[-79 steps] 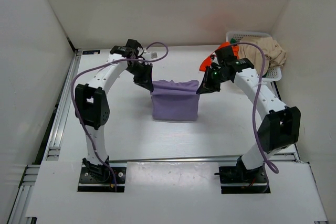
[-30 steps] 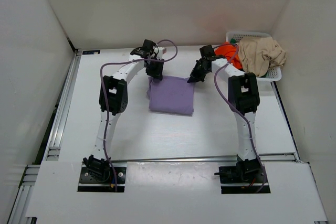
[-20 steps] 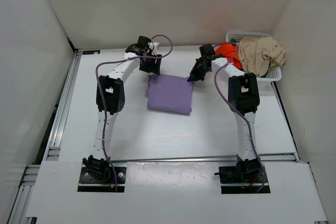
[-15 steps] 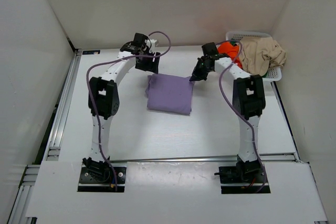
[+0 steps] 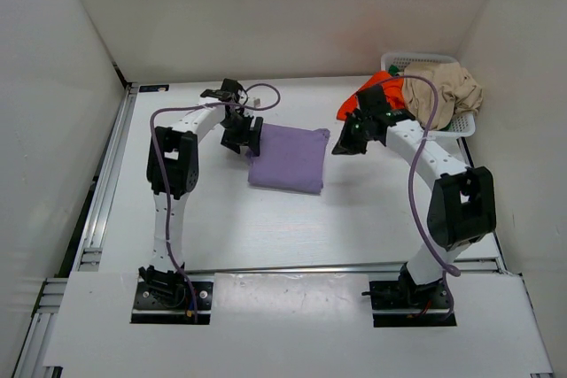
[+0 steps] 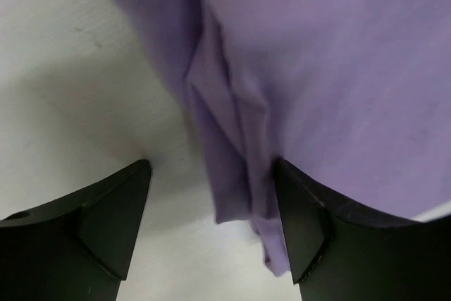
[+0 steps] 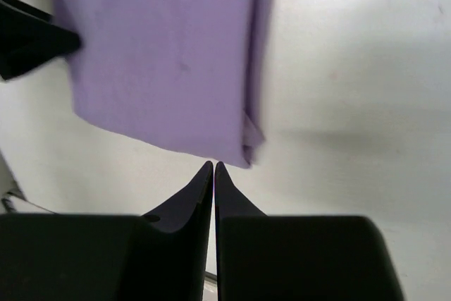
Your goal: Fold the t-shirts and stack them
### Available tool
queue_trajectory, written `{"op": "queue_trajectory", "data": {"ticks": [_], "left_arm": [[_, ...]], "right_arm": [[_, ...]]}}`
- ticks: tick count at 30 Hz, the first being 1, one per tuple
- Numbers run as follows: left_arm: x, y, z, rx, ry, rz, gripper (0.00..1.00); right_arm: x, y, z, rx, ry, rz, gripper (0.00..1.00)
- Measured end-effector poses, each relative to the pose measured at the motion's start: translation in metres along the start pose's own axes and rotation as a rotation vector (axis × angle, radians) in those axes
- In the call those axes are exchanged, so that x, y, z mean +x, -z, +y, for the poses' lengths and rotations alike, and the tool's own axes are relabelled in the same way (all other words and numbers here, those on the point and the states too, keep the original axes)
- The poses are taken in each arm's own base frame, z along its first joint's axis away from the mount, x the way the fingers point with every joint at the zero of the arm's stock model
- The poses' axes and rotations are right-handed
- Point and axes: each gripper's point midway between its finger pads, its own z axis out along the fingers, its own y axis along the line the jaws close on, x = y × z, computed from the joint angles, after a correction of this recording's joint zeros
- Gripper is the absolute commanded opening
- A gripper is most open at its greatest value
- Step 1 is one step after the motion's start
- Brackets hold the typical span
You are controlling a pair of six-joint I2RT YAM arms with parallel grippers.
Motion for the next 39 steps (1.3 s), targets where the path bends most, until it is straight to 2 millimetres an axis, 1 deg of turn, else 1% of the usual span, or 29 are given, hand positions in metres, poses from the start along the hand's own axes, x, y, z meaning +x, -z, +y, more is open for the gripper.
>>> {"op": "queue_trajectory", "data": {"ticks": [1, 3, 4, 6, 7, 8, 11, 13, 16, 18, 20, 22, 24, 27, 30, 33, 34, 36, 39], "left_arm": [[0.006, -0.007, 0.003, 0.006, 0.013, 0.023, 0.78], [0.005, -0.004, 0.002, 0.016, 0.019, 0.021, 0.73], [0.005, -0.004, 0.001, 0.019, 0.018, 0.021, 0.64], [0.009, -0.007, -0.001, 0.033, 0.021, 0.033, 0.53], [0.011, -0.007, -0.002, 0.042, 0.026, 0.037, 0.48], [0.013, -0.008, -0.005, 0.056, 0.026, 0.043, 0.35], [0.017, -0.009, -0.012, 0.097, 0.031, 0.057, 0.1], [0.018, -0.009, -0.015, 0.112, 0.029, 0.058, 0.1], [0.017, -0.007, -0.013, 0.127, 0.041, 0.057, 0.1], [0.017, -0.005, -0.006, 0.127, 0.058, 0.054, 0.1], [0.016, 0.0, 0.008, 0.113, 0.086, 0.045, 0.1], [0.012, 0.009, 0.034, 0.084, 0.133, 0.025, 0.1], [0.006, 0.022, 0.069, 0.04, 0.189, -0.01, 0.1], [-0.005, 0.048, 0.133, -0.044, 0.282, -0.089, 0.1], [-0.014, 0.073, 0.199, -0.164, 0.356, -0.17, 0.1], [-0.015, 0.088, 0.253, -0.314, 0.4, -0.222, 0.1], [-0.016, 0.089, 0.267, -0.365, 0.406, -0.232, 0.1], [-0.025, 0.089, 0.289, -0.452, 0.406, -0.259, 0.1], [-0.049, 0.084, 0.319, -0.563, 0.39, -0.329, 0.1]], "right_arm": [[0.009, -0.002, -0.008, 0.019, -0.002, 0.02, 0.06], [0.027, -0.006, -0.024, 0.057, -0.006, 0.057, 0.06], [0.034, -0.007, -0.03, 0.074, -0.008, 0.074, 0.06], [0.046, -0.007, -0.04, 0.102, -0.014, 0.101, 0.06], [0.048, -0.005, -0.042, 0.109, -0.014, 0.104, 0.06], [0.049, -0.004, -0.043, 0.112, -0.014, 0.103, 0.06], [0.046, 0.004, -0.041, 0.108, -0.005, 0.076, 0.06], [0.042, 0.009, -0.039, 0.104, 0.001, 0.055, 0.06], [0.037, 0.012, -0.041, 0.111, -0.002, 0.04, 0.07], [0.034, 0.014, -0.043, 0.122, -0.001, 0.033, 0.07], [0.032, 0.015, -0.046, 0.133, 0.002, 0.029, 0.07], [0.03, 0.017, -0.051, 0.148, 0.001, 0.025, 0.08], [0.029, 0.018, -0.055, 0.165, -0.004, 0.024, 0.08], [0.03, 0.02, -0.063, 0.188, -0.007, 0.03, 0.1], [0.029, 0.023, -0.069, 0.212, -0.01, 0.034, 0.11], [0.026, 0.028, -0.071, 0.227, -0.009, 0.027, 0.11], [0.024, 0.029, -0.07, 0.231, -0.007, 0.026, 0.11], [0.019, 0.031, -0.068, 0.237, -0.004, 0.026, 0.11], [0.011, 0.028, -0.065, 0.241, 0.001, 0.027, 0.11]]}}
